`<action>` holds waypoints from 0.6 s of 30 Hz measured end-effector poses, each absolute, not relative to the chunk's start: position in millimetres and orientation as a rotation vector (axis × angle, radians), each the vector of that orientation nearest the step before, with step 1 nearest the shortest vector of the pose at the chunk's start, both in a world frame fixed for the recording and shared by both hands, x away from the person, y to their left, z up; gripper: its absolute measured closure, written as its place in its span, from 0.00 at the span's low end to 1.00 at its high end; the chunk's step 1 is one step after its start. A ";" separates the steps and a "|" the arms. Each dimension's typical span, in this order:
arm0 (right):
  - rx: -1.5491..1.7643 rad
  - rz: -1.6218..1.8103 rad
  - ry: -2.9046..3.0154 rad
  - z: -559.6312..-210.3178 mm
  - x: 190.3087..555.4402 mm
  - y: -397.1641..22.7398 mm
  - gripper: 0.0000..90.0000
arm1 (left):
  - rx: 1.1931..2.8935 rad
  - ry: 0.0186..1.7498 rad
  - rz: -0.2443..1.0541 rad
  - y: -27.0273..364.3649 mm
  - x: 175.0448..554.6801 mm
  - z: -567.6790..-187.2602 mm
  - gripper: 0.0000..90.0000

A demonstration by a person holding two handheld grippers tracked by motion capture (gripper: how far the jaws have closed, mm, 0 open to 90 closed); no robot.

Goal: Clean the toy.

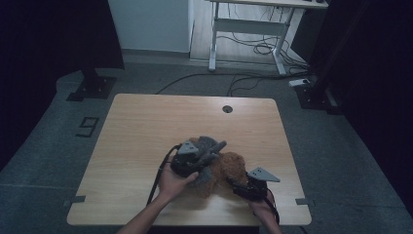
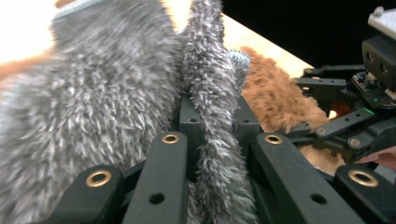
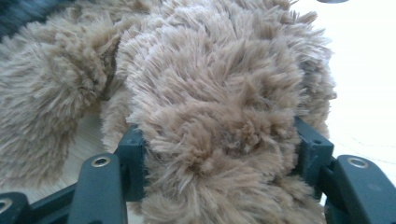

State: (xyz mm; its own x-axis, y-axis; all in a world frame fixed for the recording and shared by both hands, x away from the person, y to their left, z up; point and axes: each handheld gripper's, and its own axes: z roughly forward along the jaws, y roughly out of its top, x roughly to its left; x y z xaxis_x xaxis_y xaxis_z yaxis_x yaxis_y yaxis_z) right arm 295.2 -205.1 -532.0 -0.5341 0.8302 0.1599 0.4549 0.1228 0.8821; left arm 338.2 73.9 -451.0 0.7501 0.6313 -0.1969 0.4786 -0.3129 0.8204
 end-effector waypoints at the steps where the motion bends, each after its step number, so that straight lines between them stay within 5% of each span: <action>1: 1.249 1.385 2.036 -532.1 295.1 -205.4 0.42 | 1.959 0.857 0.215 82.8 337.2 -450.1 0.88; 9: 1.269 1.376 2.063 -531.0 294.1 -207.7 0.42 | 1.917 1.020 0.263 146.3 329.7 -464.0 0.87; 11: 1.276 1.364 2.084 -530.3 293.3 -209.1 0.43 | 1.913 1.063 0.185 156.8 329.8 -478.0 0.87; 14: 1.273 1.353 2.096 -531.3 291.7 -209.8 0.43 | 1.909 1.075 0.101 155.5 328.1 -498.2 0.87; 18: 1.295 1.343 2.073 -532.2 291.4 -207.8 0.43 | 1.909 1.060 0.145 141.6 329.0 -499.8 0.87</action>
State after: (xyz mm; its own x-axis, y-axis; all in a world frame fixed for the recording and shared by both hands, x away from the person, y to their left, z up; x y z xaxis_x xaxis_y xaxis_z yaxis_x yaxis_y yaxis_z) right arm 291.4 -207.8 -532.2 -0.5201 0.8356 0.1767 0.5028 0.1323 0.8542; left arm 329.0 141.6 -499.8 0.6223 0.7214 -0.3039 0.6134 -0.2084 0.7618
